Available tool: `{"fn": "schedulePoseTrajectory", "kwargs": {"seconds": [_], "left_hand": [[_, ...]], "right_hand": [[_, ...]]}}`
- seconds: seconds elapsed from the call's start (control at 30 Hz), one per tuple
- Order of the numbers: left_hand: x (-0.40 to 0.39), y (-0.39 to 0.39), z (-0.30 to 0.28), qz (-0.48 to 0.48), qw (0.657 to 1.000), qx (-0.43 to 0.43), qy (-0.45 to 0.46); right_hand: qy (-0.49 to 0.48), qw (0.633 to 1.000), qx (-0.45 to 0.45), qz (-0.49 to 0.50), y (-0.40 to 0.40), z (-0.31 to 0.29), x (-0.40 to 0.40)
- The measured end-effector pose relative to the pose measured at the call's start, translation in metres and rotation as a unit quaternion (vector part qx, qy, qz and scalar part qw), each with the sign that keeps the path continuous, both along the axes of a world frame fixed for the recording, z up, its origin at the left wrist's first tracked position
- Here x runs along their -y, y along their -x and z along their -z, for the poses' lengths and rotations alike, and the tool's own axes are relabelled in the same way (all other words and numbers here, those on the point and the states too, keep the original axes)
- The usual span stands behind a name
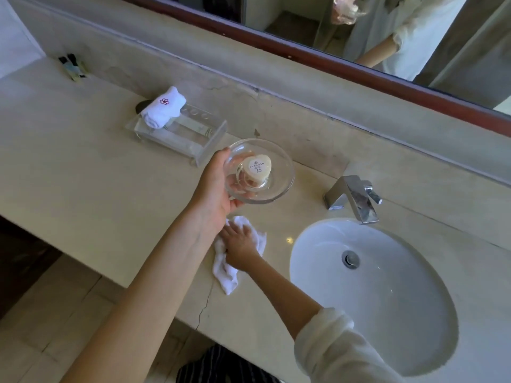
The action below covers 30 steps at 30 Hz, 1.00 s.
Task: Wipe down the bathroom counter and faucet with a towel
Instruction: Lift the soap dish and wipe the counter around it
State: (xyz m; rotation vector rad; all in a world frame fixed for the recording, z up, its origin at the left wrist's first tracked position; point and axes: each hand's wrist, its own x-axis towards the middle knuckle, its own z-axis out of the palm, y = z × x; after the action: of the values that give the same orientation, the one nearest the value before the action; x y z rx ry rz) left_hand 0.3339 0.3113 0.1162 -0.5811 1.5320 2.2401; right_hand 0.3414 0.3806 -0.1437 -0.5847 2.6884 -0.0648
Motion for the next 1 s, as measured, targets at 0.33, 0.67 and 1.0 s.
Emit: {"fn": "schedulePoseTrajectory", "kwargs": {"seconds": [0.33,0.67,1.0], "left_hand": [[-0.044,0.035,0.028,0.070,0.998,-0.002,-0.012],[-0.084,0.057,0.057,0.143,0.989,0.016,-0.047],[-0.144,0.044,0.048,0.211,0.976,0.005,-0.061]], "right_hand": [[0.079,0.957,-0.082,0.266,0.060,-0.010,-0.143],[0.069,0.898,-0.123,0.417,0.090,-0.002,-0.158],[0.028,0.973,-0.107,0.204,0.001,0.011,-0.269]]}}
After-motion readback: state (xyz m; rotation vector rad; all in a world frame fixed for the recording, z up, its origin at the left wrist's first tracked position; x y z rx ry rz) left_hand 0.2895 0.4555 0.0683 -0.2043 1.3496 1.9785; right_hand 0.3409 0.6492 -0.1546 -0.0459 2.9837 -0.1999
